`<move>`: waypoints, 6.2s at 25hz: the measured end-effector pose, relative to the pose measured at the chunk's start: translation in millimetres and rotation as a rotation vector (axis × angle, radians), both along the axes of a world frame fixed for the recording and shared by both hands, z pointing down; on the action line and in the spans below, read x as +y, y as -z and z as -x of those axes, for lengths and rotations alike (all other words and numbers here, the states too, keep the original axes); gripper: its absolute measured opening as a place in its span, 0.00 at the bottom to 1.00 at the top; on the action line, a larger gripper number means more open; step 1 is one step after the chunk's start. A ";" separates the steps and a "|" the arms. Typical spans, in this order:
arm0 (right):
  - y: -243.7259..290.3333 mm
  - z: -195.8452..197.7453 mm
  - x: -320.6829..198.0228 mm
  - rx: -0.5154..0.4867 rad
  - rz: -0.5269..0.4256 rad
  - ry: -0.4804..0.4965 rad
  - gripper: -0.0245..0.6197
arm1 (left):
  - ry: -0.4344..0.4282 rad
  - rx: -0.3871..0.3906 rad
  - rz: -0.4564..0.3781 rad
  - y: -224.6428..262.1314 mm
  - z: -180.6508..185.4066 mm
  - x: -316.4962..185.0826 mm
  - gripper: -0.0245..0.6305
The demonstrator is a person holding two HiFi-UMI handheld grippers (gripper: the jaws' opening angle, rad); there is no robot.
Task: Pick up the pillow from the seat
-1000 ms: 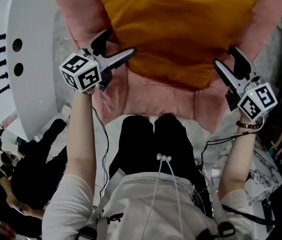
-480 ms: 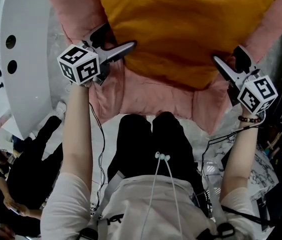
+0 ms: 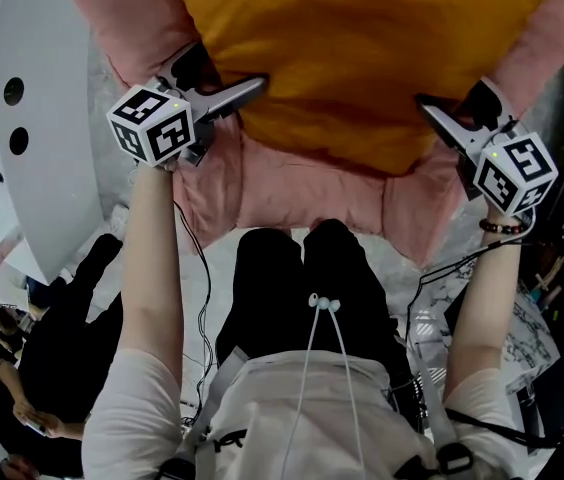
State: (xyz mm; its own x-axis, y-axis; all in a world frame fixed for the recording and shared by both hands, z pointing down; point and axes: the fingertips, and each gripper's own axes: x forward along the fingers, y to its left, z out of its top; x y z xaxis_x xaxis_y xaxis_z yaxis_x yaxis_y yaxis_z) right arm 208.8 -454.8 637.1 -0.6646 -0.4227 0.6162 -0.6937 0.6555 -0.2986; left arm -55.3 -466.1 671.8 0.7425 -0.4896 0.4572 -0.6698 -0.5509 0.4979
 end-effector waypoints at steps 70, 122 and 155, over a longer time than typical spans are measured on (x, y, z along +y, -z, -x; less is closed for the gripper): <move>168.8 48.0 61.8 -0.075 -0.274 0.016 0.35 | -0.076 0.197 -0.220 197.6 -22.6 53.0 0.58; 420.6 30.8 96.3 -0.031 -0.632 0.001 0.35 | -0.126 0.251 -0.581 457.7 -44.4 84.1 0.57; 466.9 14.3 84.0 -0.065 -0.745 -0.005 0.35 | -0.125 0.251 -0.721 515.5 -62.3 76.9 0.57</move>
State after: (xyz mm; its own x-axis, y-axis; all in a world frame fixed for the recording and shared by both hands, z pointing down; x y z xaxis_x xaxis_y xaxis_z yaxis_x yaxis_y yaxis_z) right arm 194.5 -370.7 170.2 -0.6871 -0.7158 0.1248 -0.6931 0.6972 0.1830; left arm 7.0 -389.2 156.3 0.8510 -0.5082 -0.1321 -0.4960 -0.8606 0.1158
